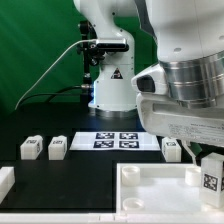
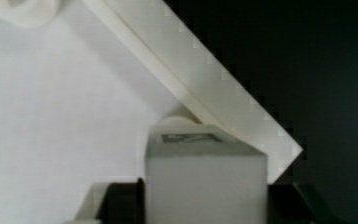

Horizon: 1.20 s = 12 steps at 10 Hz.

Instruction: Assemble one leg

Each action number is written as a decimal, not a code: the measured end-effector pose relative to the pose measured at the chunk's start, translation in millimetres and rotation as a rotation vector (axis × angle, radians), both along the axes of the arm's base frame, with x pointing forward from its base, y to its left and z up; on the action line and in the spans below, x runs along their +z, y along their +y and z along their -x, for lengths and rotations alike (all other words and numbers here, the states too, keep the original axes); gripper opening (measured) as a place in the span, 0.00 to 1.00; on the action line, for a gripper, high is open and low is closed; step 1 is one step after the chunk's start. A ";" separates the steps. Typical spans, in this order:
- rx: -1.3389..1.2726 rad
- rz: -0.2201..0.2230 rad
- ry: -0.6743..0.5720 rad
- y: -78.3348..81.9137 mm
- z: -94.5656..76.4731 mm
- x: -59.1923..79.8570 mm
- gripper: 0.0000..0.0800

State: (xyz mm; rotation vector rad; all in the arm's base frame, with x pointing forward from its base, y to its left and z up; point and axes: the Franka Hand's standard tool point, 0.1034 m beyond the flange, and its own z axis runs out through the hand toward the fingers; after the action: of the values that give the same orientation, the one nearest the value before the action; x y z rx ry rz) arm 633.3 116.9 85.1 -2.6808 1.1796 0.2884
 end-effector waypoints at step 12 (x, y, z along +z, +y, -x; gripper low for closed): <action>-0.095 0.021 -0.007 7.7 6.6 1.4 0.80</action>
Offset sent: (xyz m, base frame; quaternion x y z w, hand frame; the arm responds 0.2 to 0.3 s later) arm 0.0000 0.0000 0.0000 0.0000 0.0000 0.1790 0.9838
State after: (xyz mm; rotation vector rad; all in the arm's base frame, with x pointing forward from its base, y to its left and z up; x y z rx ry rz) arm 626.7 124.6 86.5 -2.6311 1.3108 0.2525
